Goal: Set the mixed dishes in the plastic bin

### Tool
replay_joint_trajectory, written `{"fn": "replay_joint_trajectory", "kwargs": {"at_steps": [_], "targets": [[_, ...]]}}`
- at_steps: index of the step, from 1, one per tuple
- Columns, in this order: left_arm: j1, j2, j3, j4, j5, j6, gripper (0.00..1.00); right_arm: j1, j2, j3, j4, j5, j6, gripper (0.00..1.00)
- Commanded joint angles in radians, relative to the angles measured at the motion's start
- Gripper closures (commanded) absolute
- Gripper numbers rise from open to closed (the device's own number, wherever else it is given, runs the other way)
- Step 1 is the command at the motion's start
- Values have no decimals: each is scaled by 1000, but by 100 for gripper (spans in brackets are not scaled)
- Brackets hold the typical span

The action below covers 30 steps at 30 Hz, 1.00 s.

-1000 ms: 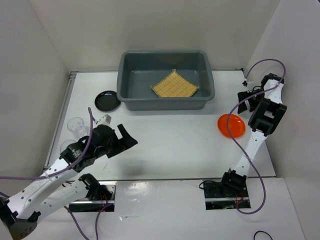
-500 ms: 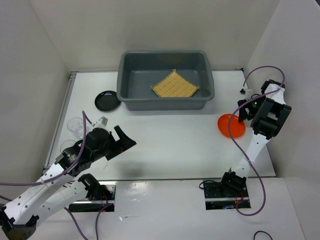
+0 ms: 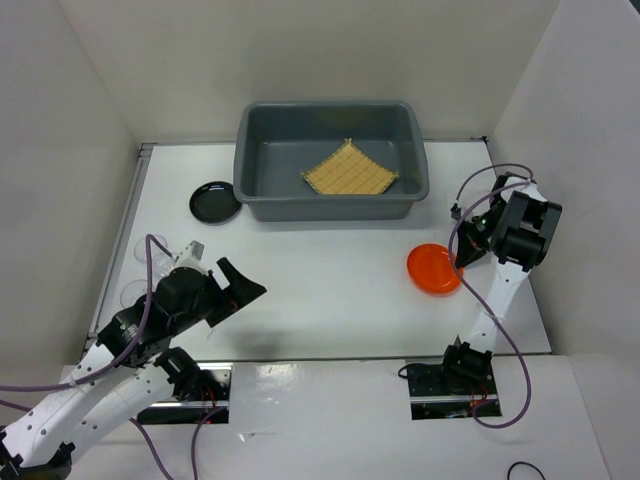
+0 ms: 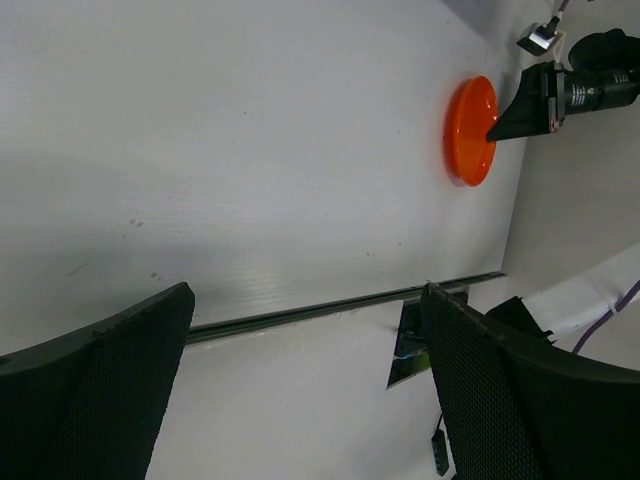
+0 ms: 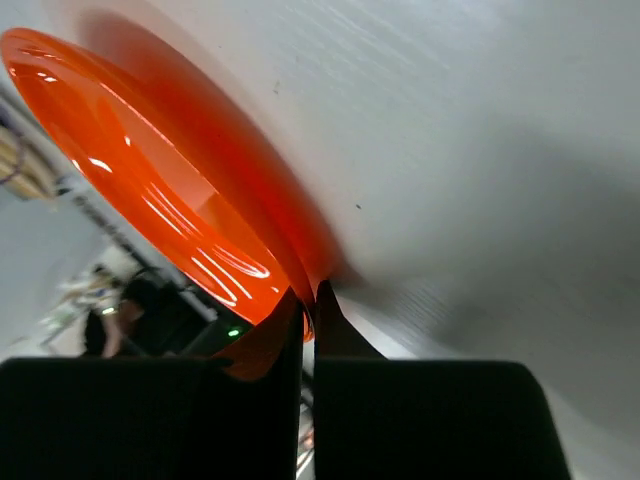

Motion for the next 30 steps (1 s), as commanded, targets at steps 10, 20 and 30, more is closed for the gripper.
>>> {"fn": "replay_joint_trajectory", "kwargs": {"at_steps": [10, 20, 30], "targets": [[5, -104, -58, -4, -7, -16, 0, 6, -245, 27, 169, -9, 3, 100], [5, -197, -92, -33, -7, -48, 0, 91, -527, 308, 169, -196, -94, 100], [5, -206, -92, -33, -16, -57, 0, 274, -285, 1093, 169, -276, 165, 100]]}}
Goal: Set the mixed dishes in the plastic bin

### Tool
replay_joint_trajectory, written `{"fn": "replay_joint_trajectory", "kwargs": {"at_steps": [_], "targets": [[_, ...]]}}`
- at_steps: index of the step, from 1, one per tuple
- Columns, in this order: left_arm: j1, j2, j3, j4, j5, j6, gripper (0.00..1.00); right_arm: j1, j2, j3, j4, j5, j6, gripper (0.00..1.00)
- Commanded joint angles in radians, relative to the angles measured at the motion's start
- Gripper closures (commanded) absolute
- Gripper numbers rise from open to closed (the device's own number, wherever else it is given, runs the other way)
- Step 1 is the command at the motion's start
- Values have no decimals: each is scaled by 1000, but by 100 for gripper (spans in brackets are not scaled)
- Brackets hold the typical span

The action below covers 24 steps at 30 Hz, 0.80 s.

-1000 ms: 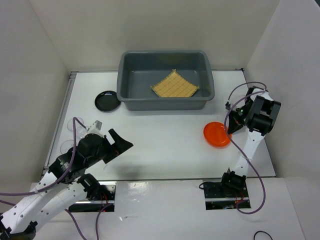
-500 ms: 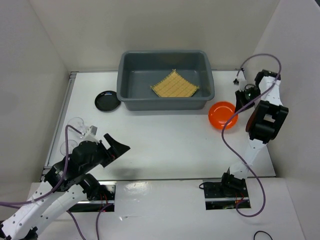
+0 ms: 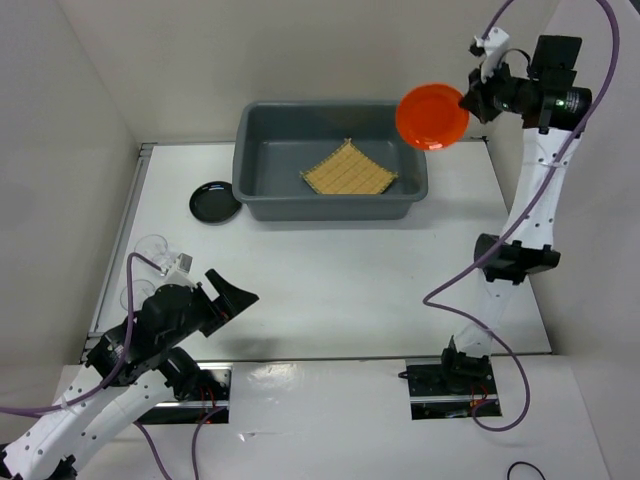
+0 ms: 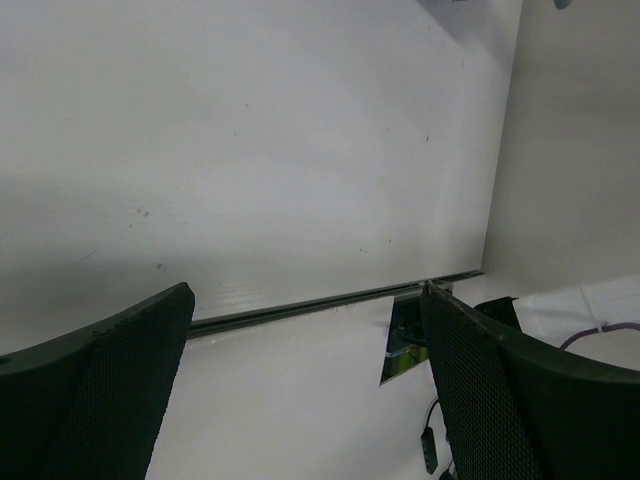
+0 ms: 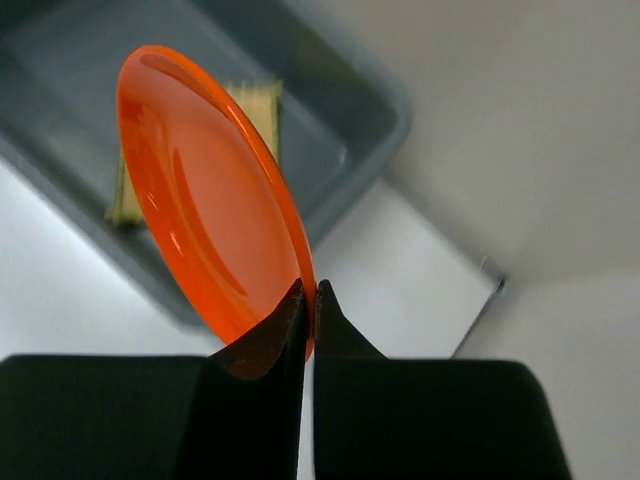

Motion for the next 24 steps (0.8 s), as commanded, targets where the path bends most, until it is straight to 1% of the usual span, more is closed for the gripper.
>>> {"fn": "replay_joint_trajectory", "kwargs": {"at_steps": [1, 2, 3, 4, 5, 6, 8, 10, 14, 18, 21, 23, 24], "targets": [[5, -1, -2, 5, -14, -24, 0, 74, 173, 313, 20, -52, 173, 100], [5, -1, -2, 5, -14, -24, 0, 92, 281, 391, 20, -40, 187, 100], [5, 8, 7, -6, -14, -24, 0, 126, 320, 458, 29, -5, 188, 100], [5, 8, 7, -6, -14, -24, 0, 143, 333, 432, 51, 9, 188, 100], [5, 8, 16, -16, -23, -24, 0, 158, 386, 432, 64, 25, 188, 100], [5, 19, 28, -35, -23, -24, 0, 171, 423, 465, 65, 46, 203, 100], [5, 30, 57, -64, -49, -24, 0, 221, 491, 449, 77, 86, 217, 100], [5, 30, 80, -82, -63, -15, 0, 266, 566, 470, 65, 86, 230, 100], [5, 91, 120, -105, -72, -15, 0, 317, 664, 470, 112, 112, 267, 100], [5, 178, 168, -116, -81, -5, 0, 367, 742, 470, 202, 201, 267, 100], [5, 255, 227, -127, -95, 15, 0, 378, 794, 470, 241, 226, 258, 100], [5, 318, 284, -151, -146, 46, 0, 378, 816, 470, 272, 264, 258, 100], [5, 340, 341, -151, -161, 66, 0, 378, 834, 470, 281, 276, 258, 100]]}}
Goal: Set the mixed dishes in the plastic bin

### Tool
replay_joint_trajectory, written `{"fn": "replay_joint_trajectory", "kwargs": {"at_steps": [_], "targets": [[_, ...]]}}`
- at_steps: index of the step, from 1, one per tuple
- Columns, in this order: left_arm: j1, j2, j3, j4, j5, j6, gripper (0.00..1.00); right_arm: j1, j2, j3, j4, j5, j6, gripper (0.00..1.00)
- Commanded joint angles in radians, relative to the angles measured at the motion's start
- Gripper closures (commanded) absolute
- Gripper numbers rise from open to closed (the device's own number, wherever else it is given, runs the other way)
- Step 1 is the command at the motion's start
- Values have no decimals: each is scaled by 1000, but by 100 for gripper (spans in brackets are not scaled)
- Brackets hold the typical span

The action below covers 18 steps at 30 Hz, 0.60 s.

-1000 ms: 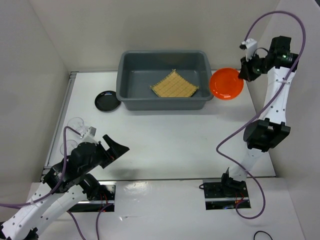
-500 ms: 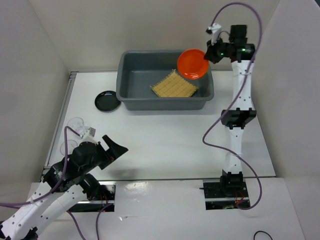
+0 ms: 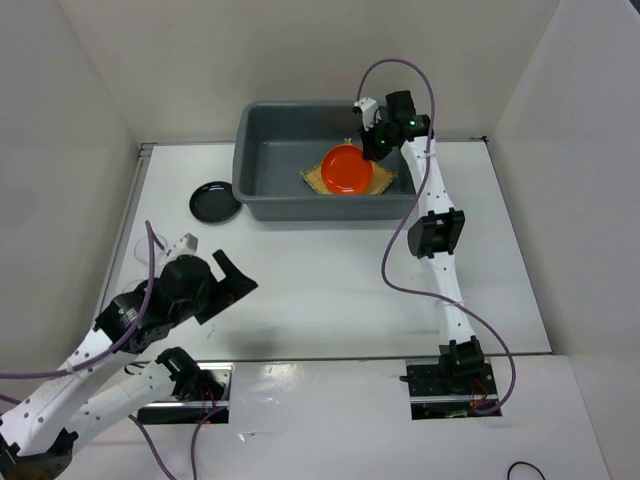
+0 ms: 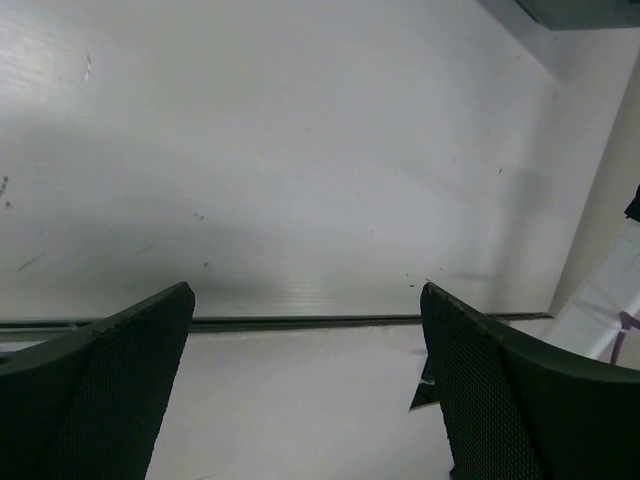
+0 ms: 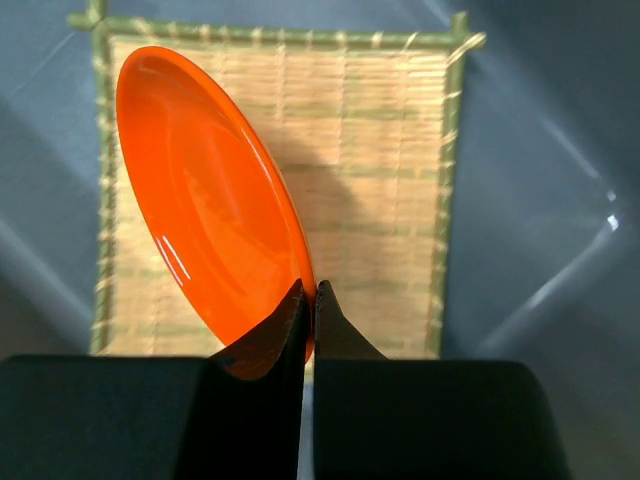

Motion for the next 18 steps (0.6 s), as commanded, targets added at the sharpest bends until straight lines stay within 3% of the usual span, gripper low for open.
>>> {"fn": "replay_joint_trajectory", "kwargs": {"at_steps": [1, 5, 9, 13, 14, 16, 18], "targets": [[5, 84, 143, -5, -98, 94, 0, -12, 31, 29, 131, 76, 16, 100], [5, 208, 289, -5, -194, 218, 0, -12, 60, 29, 140, 142, 16, 95], [5, 337, 420, 7, -312, 347, 0, -12, 83, 29, 140, 195, 7, 76], [14, 388, 519, 67, -477, 476, 0, -12, 36, 29, 170, 223, 30, 29], [28, 388, 529, 101, -529, 517, 0, -12, 19, 29, 170, 223, 30, 8], [57, 388, 529, 216, -574, 657, 0, -21, -17, 29, 170, 232, 30, 1], [85, 398, 529, 308, -645, 751, 0, -22, -72, 29, 170, 257, 43, 1]]}}
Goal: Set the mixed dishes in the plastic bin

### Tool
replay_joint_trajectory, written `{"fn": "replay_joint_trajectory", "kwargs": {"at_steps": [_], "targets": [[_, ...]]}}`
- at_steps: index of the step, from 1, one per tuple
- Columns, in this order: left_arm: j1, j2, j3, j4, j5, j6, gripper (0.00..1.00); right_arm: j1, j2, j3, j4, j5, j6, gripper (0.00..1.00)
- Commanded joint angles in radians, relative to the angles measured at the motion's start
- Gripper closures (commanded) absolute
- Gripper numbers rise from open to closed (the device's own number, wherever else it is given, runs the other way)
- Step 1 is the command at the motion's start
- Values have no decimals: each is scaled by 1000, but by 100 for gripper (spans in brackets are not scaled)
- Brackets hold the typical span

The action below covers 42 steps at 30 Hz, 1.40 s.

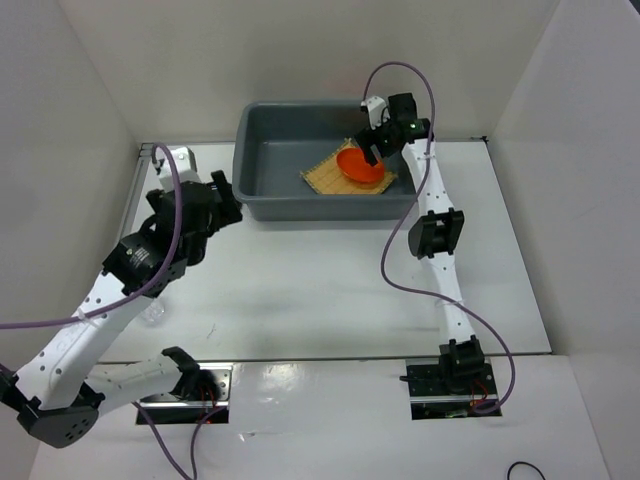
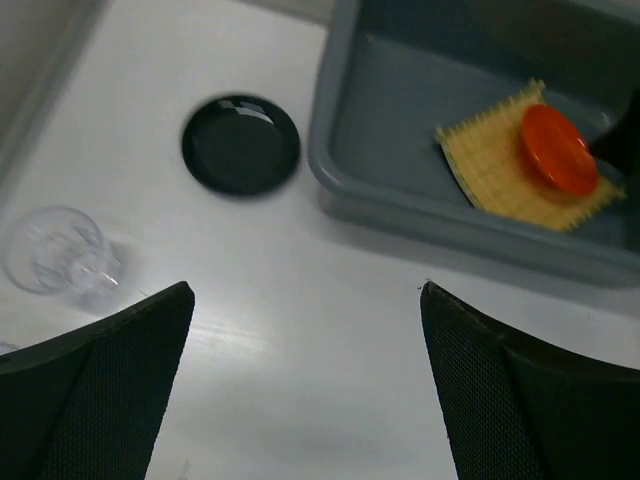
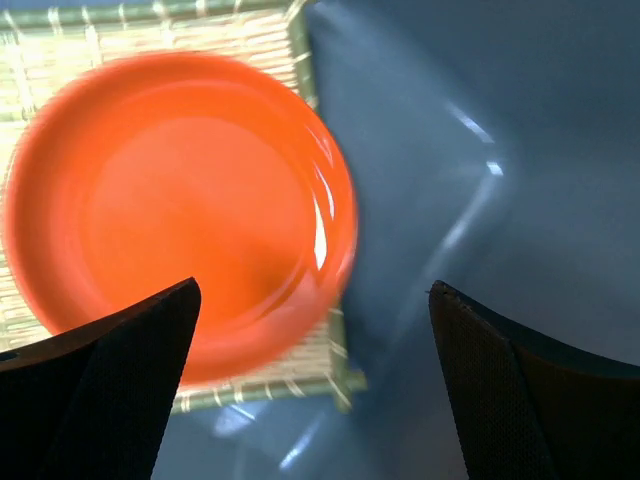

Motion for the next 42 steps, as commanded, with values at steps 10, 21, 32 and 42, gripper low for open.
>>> {"fn": "replay_joint_trajectory", "kwargs": {"at_steps": [10, 21, 32, 42], "targets": [[589, 383, 290, -3, 211, 241, 0, -8, -494, 27, -229, 39, 52, 1], [964, 779, 297, 157, 900, 138, 0, 15, -795, -142, -258, 154, 137, 1], [1017, 1050, 305, 377, 1285, 175, 0, 33, -904, -316, -258, 165, 128, 1], [1008, 1175, 305, 393, 1275, 206, 0, 55, -906, -315, -258, 223, 137, 1]]}}
